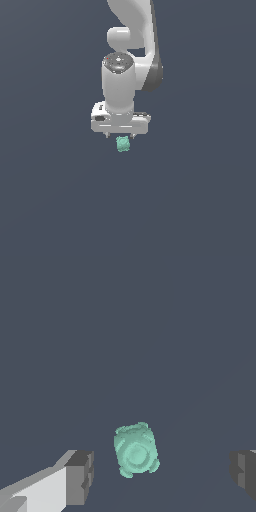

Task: Pick up the object and move it to a goal position.

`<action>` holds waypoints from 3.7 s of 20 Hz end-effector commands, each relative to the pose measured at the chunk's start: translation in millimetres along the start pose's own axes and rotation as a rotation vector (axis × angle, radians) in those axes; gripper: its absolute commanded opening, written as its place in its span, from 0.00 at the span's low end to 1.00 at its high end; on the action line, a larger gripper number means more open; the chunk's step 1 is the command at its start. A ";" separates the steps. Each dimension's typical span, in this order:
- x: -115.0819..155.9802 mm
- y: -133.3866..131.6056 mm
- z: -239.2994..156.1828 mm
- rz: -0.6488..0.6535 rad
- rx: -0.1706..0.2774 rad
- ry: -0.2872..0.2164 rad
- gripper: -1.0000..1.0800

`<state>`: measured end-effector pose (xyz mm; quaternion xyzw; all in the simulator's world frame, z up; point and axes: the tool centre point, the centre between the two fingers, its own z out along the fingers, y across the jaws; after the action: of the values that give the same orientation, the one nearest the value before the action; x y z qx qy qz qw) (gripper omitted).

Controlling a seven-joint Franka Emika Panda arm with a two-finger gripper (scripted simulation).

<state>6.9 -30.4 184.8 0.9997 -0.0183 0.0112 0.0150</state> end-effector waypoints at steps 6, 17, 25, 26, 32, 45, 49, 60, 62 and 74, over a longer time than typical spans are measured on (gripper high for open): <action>6.4 1.0 -10.7 0.012 0.014 0.023 0.96; 7.9 1.5 -11.6 0.007 0.024 0.036 0.96; -16.2 -1.1 33.8 -0.082 0.025 0.013 0.96; -21.3 -1.6 42.1 -0.099 0.025 0.009 0.96; -47.3 -4.2 79.4 -0.179 0.030 -0.012 0.96; -58.5 -5.4 101.2 -0.208 0.032 -0.020 0.96; -60.0 -6.0 119.8 -0.210 0.032 -0.020 0.96; -60.4 -6.9 143.9 -0.212 0.032 -0.020 0.00; -60.4 -6.9 143.9 -0.212 0.032 -0.020 0.00; -56.8 -3.4 137.3 -0.212 0.032 -0.019 0.00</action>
<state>-48.3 -27.6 43.4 0.9962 0.0876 -0.0001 0.0001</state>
